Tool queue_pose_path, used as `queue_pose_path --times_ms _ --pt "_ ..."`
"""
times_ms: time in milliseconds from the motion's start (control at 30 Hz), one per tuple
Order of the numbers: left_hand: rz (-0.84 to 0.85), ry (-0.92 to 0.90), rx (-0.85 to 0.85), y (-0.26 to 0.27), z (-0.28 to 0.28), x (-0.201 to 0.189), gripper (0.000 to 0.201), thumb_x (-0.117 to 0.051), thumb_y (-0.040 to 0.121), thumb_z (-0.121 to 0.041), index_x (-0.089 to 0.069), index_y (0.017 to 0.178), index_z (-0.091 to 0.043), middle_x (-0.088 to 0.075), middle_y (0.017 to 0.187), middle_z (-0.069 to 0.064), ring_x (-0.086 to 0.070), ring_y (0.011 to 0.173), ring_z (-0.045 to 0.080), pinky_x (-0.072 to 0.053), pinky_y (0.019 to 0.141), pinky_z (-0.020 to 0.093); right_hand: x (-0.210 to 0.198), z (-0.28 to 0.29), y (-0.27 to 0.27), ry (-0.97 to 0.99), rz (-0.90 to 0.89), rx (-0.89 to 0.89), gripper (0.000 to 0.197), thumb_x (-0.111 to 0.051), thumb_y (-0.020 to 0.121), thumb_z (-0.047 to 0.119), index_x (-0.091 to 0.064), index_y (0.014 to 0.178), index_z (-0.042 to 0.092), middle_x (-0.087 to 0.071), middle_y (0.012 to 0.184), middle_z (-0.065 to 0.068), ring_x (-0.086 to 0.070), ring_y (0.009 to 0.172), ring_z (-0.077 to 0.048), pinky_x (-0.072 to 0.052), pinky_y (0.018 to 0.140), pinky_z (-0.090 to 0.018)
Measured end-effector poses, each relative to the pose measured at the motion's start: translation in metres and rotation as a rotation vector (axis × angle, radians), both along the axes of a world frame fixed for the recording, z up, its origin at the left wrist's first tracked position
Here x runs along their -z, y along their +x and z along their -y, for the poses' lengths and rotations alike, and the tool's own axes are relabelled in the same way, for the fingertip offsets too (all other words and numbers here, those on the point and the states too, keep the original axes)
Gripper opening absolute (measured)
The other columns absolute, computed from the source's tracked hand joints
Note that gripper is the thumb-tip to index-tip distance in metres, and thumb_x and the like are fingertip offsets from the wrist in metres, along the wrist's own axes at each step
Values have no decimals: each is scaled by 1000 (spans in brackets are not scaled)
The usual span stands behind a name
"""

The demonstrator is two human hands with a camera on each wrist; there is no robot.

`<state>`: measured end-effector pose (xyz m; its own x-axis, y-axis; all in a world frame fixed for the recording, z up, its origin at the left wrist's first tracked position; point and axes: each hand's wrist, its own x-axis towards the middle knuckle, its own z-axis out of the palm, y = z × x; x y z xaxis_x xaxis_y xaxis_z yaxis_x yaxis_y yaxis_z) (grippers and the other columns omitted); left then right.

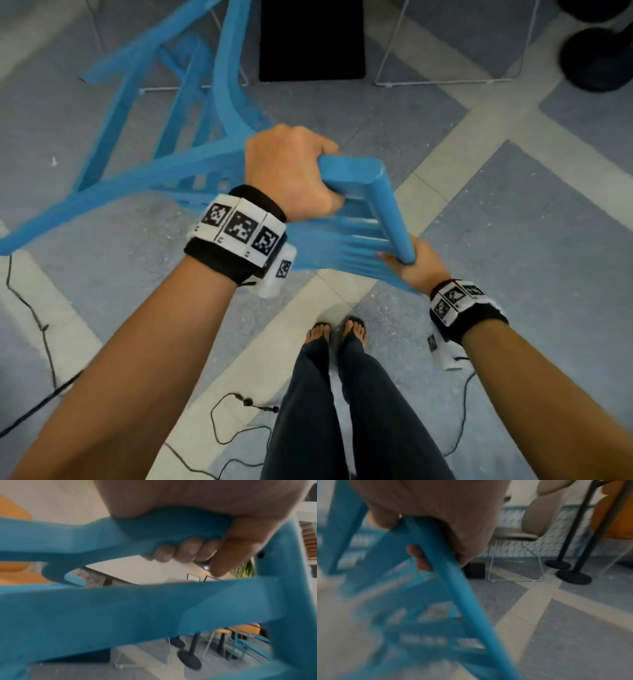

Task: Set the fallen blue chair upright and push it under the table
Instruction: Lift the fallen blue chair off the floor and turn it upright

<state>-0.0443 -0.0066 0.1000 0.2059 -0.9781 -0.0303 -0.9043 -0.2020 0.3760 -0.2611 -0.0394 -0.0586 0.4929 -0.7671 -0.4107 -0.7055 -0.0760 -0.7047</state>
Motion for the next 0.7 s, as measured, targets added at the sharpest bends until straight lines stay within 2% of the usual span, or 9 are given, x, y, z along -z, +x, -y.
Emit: queue_pose_path --times_ms 67,167,333,367,433,500,567,667,700 --pt "-57 -168 -20 10 -5 -18 24 -56 49 -40 -42 48 -21 -29 41 -2 -53 55 34 -40 50 32 -29 1 -3 -132 2 58 25 -69 80 22 -59 95 6 -67 85 -22 -62 80 -37 -48 68 -43" --pt "-206 -408 -40 13 -18 -44 29 -54 52 -37 -30 42 -23 -32 46 2 -36 47 24 -29 47 27 -80 6 -15 -309 -29 90 35 -60 69 30 -61 92 4 -68 79 -23 -63 77 -40 -49 68 -45" --pt "-402 -611 -79 6 -62 -68 21 -56 55 -27 -45 47 -10 -36 43 13 -33 43 20 -28 44 26 -154 0 -30 -500 -148 32 37 -51 61 38 -61 78 7 -65 67 -22 -62 74 -44 -44 61 -39" --pt "-457 -645 -91 9 -73 -70 21 -55 55 -26 -45 48 -9 -36 42 11 -31 43 19 -26 44 24 -166 -4 -29 -533 -168 17 34 -52 60 37 -59 75 7 -64 65 -22 -62 72 -44 -42 59 -38" --pt "-580 -710 -107 22 -95 -70 14 -54 55 -21 -44 48 -13 -40 42 -13 -30 42 3 -25 42 17 -187 -16 -22 -641 -182 -2 31 -53 60 39 -55 68 9 -64 61 -21 -62 68 -45 -35 57 -33" --pt "-694 -756 -140 38 -118 -66 14 -53 55 -18 -50 46 -28 -45 40 -23 -35 40 -7 -27 42 8 -202 -31 -11 -747 -167 -33 35 -46 59 47 -53 64 13 -63 57 -20 -61 62 -45 -35 56 -34" --pt "-792 -795 -175 50 -136 -59 23 -54 56 -19 -60 49 -40 -51 42 -30 -41 42 -13 -31 43 6 -211 -44 2 -819 -173 -63 37 -43 56 49 -53 64 14 -62 54 -19 -59 57 -44 -39 55 -35" --pt "-928 -795 -254 63 -158 -40 30 -59 55 -26 -64 63 -55 -58 49 -38 -53 50 -19 -41 50 2 -216 -60 23 -849 -242 -92 26 -59 56 36 -56 68 13 -61 51 -19 -59 53 -42 -45 55 -40" --pt "-953 -770 -286 68 -164 -31 27 -60 54 -27 -66 62 -52 -59 49 -37 -54 51 -19 -42 51 2 -215 -66 29 -854 -264 -97 24 -65 57 32 -57 69 13 -60 51 -19 -58 52 -41 -46 55 -41"
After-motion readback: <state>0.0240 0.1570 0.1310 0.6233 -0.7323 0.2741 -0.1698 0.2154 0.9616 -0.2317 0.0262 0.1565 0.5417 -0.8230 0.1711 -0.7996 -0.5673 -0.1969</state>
